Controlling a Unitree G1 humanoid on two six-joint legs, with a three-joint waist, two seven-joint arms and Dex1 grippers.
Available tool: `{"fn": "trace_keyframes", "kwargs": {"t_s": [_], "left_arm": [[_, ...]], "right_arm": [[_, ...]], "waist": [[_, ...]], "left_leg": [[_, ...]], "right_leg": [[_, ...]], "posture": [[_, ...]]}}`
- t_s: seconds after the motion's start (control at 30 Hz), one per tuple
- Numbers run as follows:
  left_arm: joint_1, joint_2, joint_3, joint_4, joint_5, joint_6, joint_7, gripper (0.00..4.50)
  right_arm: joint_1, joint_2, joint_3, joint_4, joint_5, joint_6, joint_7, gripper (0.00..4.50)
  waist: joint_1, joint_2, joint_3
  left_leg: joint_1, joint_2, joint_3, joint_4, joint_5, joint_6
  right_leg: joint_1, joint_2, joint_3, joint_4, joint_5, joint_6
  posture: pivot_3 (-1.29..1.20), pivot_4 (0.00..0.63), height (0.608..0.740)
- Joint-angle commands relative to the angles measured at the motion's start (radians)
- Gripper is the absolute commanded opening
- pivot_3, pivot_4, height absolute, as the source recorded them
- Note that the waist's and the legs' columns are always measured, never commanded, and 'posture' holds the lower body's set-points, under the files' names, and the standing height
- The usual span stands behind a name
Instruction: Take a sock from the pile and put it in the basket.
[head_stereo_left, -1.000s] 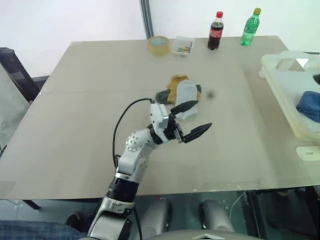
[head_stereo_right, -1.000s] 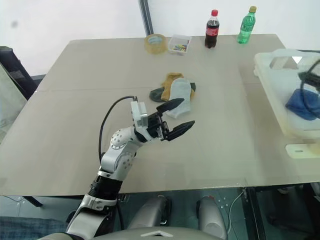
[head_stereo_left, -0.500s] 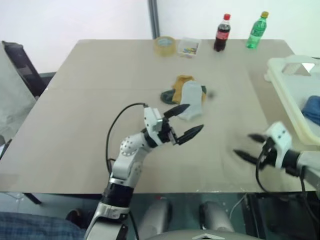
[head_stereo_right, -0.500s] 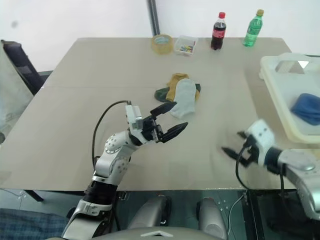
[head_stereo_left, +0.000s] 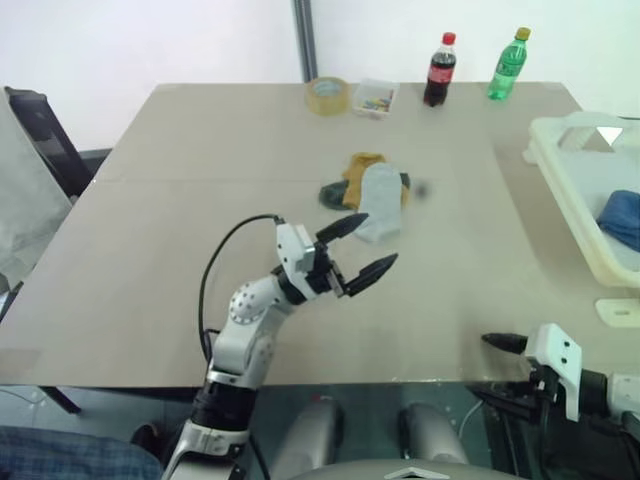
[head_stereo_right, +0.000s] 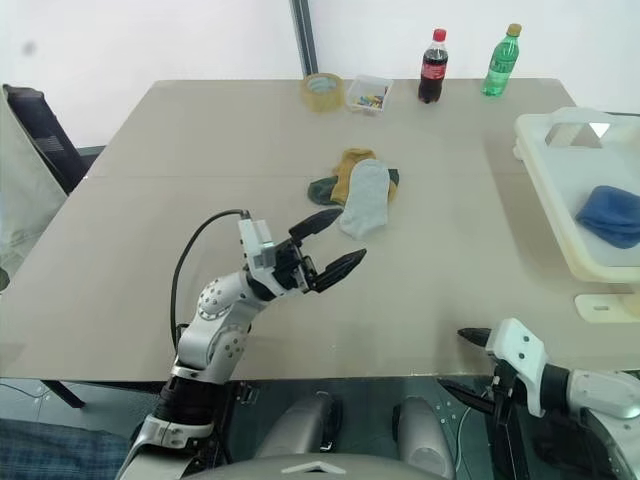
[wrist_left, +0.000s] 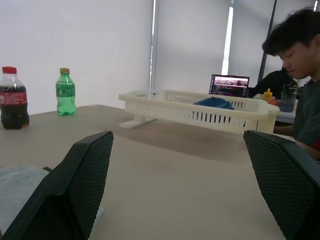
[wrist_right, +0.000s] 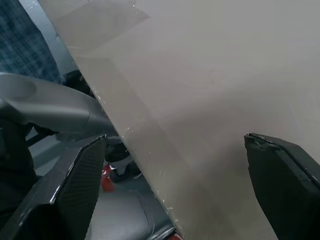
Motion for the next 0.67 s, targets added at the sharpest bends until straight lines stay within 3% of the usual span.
{"fn": "trace_keyframes", "kwargs": {"t_s": [0.03,0.3,0.67], "left_arm": [[0.054,0.045,0.027,-0.065,-0.003,0.023,0.011,4.50],[0.315,0.244,0.102,-0.152,0.034,0.170,0.075,4.50],[0.444,0.302,0.227,-0.281,0.032,0.239,0.145,4.50]], "right_arm": [[0.005,0.043,-0.061,-0.029,0.033,-0.060,-0.026,4.48],[0.004,0.094,-0.142,-0.037,0.121,-0.106,-0.018,4.48],[-0.032,0.051,-0.147,0.004,0.162,-0.090,0.033,4.48]], "waist": [[0.000,0.000,0.000],[-0.001,0.001,-0.001],[0.003,0.002,-0.001]], "left_leg": [[0.000,0.000,0.000,0.000,0.000,0.000],[0.000,0.001,0.000,-0.006,0.000,0.000],[-0.002,0.001,-0.003,-0.007,0.000,0.000]], "right_leg": [[0.000,0.000,0.000,0.000,0.000,0.000],[-0.001,-0.003,0.001,-0.006,0.000,0.000],[-0.001,-0.005,0.000,-0.007,0.000,-0.001]], "posture": [[0.00,0.150,0.740],[0.00,0.150,0.740],[0.00,0.150,0.740]]}}
